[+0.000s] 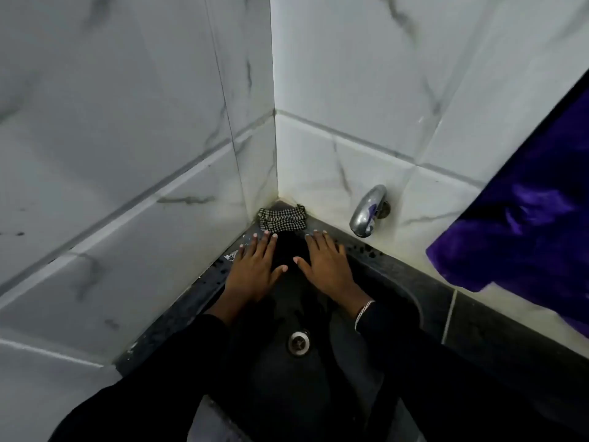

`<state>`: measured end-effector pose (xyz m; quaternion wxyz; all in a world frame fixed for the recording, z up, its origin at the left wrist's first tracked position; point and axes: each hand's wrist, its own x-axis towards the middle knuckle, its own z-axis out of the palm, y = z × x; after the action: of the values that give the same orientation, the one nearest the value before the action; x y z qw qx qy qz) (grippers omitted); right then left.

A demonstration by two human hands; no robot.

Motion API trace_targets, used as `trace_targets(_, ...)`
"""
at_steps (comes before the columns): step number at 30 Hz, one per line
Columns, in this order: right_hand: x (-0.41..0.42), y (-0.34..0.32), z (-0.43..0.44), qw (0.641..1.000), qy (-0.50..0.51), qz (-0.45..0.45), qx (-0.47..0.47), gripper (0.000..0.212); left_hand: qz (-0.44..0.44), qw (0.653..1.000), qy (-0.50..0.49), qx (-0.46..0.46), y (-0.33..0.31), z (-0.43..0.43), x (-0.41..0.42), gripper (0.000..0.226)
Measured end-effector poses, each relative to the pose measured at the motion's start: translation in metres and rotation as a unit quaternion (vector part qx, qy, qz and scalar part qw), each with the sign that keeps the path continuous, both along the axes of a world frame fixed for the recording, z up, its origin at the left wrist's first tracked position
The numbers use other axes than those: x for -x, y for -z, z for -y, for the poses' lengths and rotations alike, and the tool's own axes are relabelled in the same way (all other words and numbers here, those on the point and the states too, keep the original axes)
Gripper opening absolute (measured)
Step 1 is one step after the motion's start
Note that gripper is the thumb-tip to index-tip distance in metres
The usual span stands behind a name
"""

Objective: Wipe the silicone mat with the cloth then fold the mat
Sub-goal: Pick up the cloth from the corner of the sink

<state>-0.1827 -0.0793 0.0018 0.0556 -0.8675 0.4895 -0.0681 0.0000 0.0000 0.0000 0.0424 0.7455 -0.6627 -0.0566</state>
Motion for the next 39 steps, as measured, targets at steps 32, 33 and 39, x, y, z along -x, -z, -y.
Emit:
trace_targets(32,-0.1,0.005,0.109,0.989,-0.111,-0.103,-0.001,0.045,-0.005,0.999,-0.017,-0.05,0.017,0.048,-0.046,0.081)
trace_targets(33,-0.097,0.004,0.106,0.989,-0.108,-0.1,-0.003,0.043,-0.009,0.999,-0.017,-0.05,0.016,0.046,-0.047,0.082)
trace_targets(39,-0.066,0.002,0.077,0.993,-0.096,-0.056,-0.032,0.047,-0.061,0.997,-0.016,-0.038,0.007,0.028,-0.041,0.082)
